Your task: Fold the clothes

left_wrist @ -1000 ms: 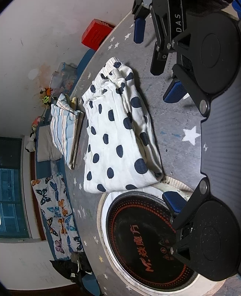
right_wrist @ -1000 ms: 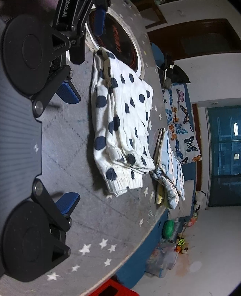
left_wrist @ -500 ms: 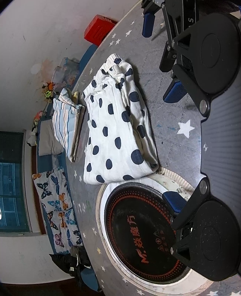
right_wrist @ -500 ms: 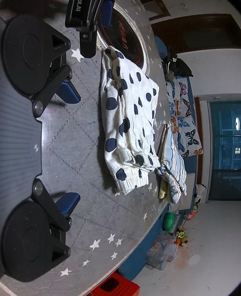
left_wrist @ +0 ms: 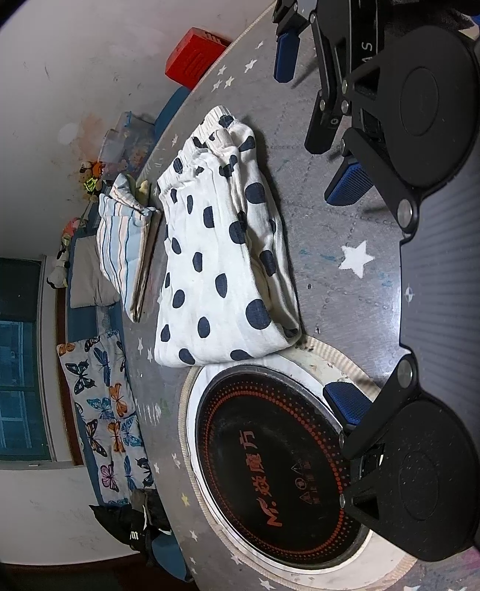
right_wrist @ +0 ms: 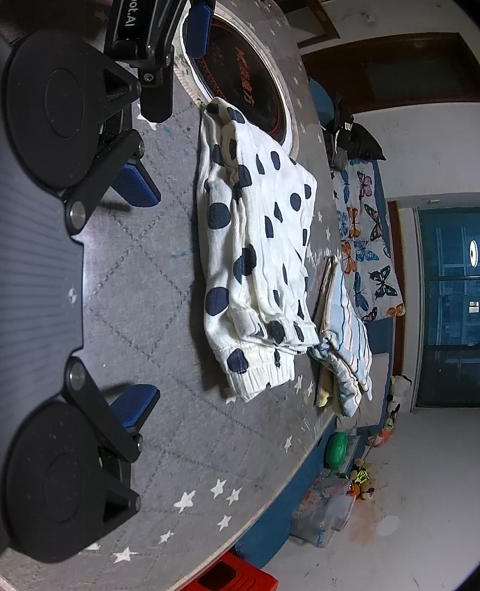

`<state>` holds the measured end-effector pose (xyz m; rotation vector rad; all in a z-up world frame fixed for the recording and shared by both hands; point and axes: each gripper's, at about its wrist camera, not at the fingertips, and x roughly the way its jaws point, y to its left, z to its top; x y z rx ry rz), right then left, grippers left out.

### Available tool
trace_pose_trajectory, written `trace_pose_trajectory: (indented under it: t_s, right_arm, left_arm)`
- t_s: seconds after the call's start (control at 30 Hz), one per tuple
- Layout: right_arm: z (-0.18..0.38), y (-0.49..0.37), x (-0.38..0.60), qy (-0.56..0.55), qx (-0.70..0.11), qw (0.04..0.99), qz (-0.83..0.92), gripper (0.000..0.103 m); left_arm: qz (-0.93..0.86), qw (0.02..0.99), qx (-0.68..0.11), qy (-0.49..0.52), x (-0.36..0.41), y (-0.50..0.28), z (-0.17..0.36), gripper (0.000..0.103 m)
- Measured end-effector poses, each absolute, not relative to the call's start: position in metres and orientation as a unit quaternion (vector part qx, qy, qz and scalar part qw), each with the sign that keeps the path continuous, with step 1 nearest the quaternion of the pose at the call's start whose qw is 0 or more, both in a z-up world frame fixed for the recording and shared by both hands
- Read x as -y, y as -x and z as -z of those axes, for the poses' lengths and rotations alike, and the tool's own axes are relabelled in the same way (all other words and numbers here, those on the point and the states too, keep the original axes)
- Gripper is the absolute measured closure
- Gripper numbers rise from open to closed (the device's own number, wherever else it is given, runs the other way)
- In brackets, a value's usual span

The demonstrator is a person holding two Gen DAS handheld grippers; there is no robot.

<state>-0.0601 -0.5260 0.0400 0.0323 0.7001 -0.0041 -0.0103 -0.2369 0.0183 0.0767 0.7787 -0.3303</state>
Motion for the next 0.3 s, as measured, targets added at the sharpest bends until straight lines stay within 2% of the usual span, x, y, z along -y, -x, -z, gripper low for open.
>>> trace_pose_trajectory:
  t_s: [0.3]
  right_arm:
    - [-0.0386,0.0554,0.529,-0.021,-0.346,0.938,0.006,0.0]
  left_arm:
    - [0.153,0.912,-0.379,-0.034,0.2355,0.008,-0.0176,0.0]
